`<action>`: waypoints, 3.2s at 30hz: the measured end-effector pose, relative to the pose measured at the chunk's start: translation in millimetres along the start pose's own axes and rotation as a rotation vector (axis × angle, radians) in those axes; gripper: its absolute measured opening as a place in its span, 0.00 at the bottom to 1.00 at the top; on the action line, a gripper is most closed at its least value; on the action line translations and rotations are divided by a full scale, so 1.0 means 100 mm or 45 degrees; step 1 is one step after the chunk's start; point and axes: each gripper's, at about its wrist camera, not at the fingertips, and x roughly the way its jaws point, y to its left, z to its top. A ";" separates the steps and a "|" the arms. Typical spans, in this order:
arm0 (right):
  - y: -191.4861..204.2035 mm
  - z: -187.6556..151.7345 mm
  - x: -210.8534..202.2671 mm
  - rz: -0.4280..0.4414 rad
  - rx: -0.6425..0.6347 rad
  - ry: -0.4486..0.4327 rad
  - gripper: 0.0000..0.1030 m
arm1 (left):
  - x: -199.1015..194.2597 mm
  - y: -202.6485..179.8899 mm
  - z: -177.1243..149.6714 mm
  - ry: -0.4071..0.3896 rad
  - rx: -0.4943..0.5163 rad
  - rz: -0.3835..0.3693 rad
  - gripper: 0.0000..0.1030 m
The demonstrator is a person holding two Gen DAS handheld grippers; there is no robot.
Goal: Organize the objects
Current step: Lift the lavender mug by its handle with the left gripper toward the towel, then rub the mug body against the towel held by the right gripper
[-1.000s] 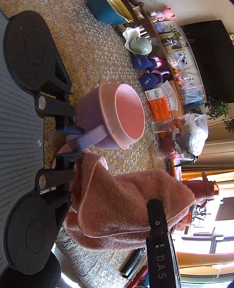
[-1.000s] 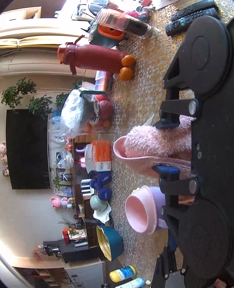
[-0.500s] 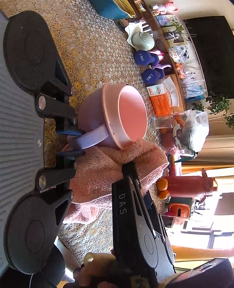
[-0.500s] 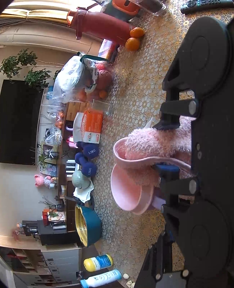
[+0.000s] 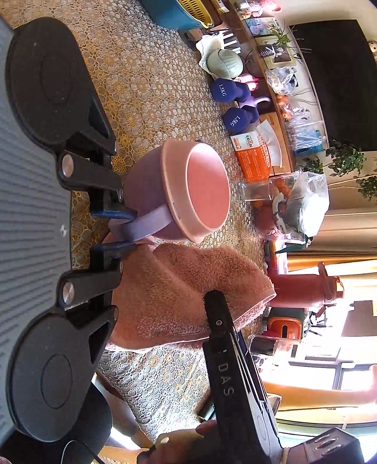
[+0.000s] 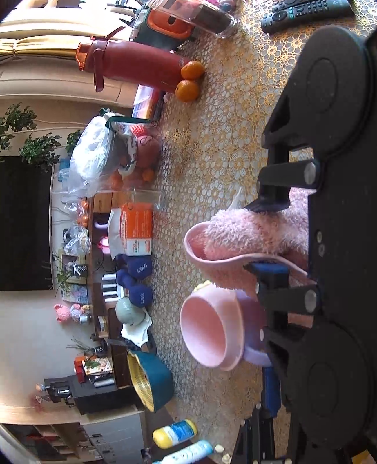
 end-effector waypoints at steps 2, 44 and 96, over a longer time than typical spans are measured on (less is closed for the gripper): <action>0.09 -0.01 -0.07 0.040 -0.040 -0.010 0.31 | 0.01 0.00 -0.01 0.008 -0.006 -0.007 0.16; 0.05 -0.10 0.10 0.080 -0.068 -0.006 0.19 | 0.07 0.20 0.30 0.027 -0.225 -0.138 0.15; 0.54 -0.09 0.38 0.138 -0.087 0.107 0.17 | -0.07 1.01 0.32 -0.024 -0.617 -0.251 0.14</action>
